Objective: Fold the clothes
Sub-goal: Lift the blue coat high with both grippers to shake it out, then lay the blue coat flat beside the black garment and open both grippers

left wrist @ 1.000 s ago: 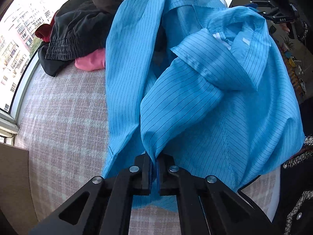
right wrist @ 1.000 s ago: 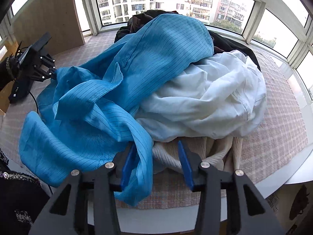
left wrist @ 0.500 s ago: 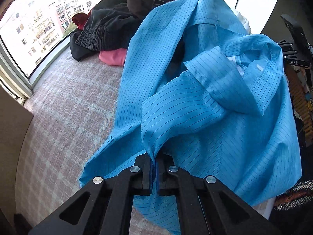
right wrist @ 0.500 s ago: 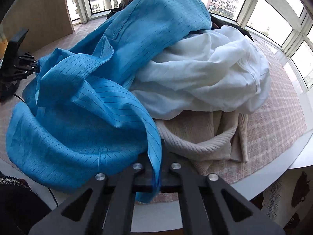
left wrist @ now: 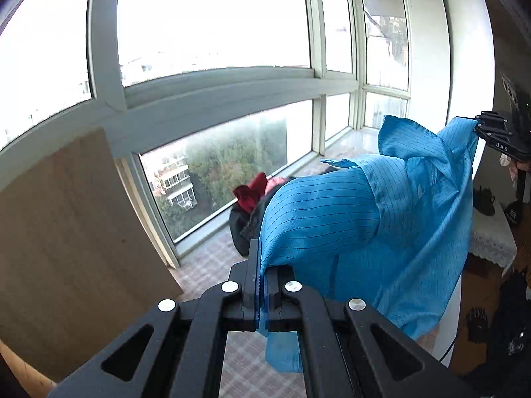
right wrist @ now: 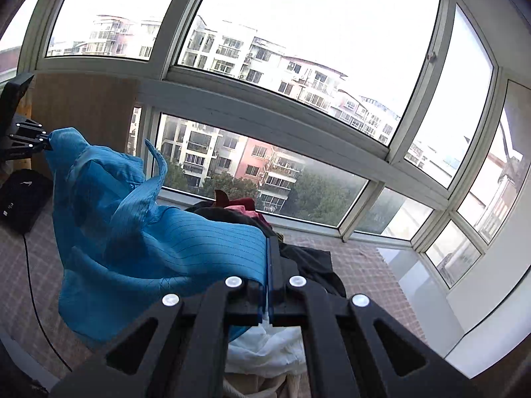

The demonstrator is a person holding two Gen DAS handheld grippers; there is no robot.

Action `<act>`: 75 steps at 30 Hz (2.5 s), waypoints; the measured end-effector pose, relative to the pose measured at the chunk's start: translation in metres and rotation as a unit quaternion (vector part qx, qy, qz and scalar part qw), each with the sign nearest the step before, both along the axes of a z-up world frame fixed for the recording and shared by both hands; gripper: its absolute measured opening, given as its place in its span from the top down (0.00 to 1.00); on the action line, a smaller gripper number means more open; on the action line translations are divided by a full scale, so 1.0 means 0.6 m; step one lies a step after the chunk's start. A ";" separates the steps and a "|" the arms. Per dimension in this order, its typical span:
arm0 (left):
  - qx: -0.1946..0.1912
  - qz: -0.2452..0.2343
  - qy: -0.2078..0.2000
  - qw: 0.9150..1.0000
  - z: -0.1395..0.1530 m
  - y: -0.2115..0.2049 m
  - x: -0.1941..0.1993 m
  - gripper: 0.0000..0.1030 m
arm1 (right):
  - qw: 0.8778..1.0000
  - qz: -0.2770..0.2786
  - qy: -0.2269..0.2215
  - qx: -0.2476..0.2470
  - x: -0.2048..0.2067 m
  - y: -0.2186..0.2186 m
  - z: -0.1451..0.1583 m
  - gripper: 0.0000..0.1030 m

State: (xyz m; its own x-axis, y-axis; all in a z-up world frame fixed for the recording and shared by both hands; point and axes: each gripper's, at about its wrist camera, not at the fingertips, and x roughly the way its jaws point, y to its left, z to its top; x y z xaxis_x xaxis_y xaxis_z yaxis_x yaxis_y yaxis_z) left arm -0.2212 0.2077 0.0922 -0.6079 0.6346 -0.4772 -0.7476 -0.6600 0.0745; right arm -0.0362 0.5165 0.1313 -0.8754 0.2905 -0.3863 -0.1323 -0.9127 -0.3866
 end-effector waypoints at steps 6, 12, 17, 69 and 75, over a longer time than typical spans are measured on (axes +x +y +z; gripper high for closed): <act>0.052 0.071 0.123 0.989 0.223 -0.103 0.066 1.00 | 0.992 0.033 0.107 0.058 0.004 -0.086 0.203 1.00; 0.054 0.136 0.215 0.966 0.379 -0.168 0.159 1.00 | 0.973 0.058 0.201 0.096 0.060 -0.153 0.350 1.00; 0.041 0.182 0.252 0.950 0.464 -0.208 0.227 1.00 | 0.962 0.072 0.241 0.110 0.096 -0.191 0.433 1.00; -0.282 0.244 -0.131 0.918 -0.272 -0.195 -0.345 0.87 | 0.943 0.085 -0.321 -0.019 -0.512 -0.101 -0.448 0.58; -0.220 0.251 -0.210 0.919 -0.311 -0.316 -0.123 0.73 | 0.929 0.060 -0.362 -0.037 -0.328 -0.016 -0.500 0.57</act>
State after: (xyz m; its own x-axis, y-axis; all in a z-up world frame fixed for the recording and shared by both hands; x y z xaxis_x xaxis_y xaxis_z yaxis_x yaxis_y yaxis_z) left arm -0.2951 0.0182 -0.0943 -0.4755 0.0147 -0.8796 -0.3810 -0.9047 0.1908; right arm -0.2331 0.5071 -0.1688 -0.4015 0.1567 -0.9023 0.2424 -0.9319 -0.2697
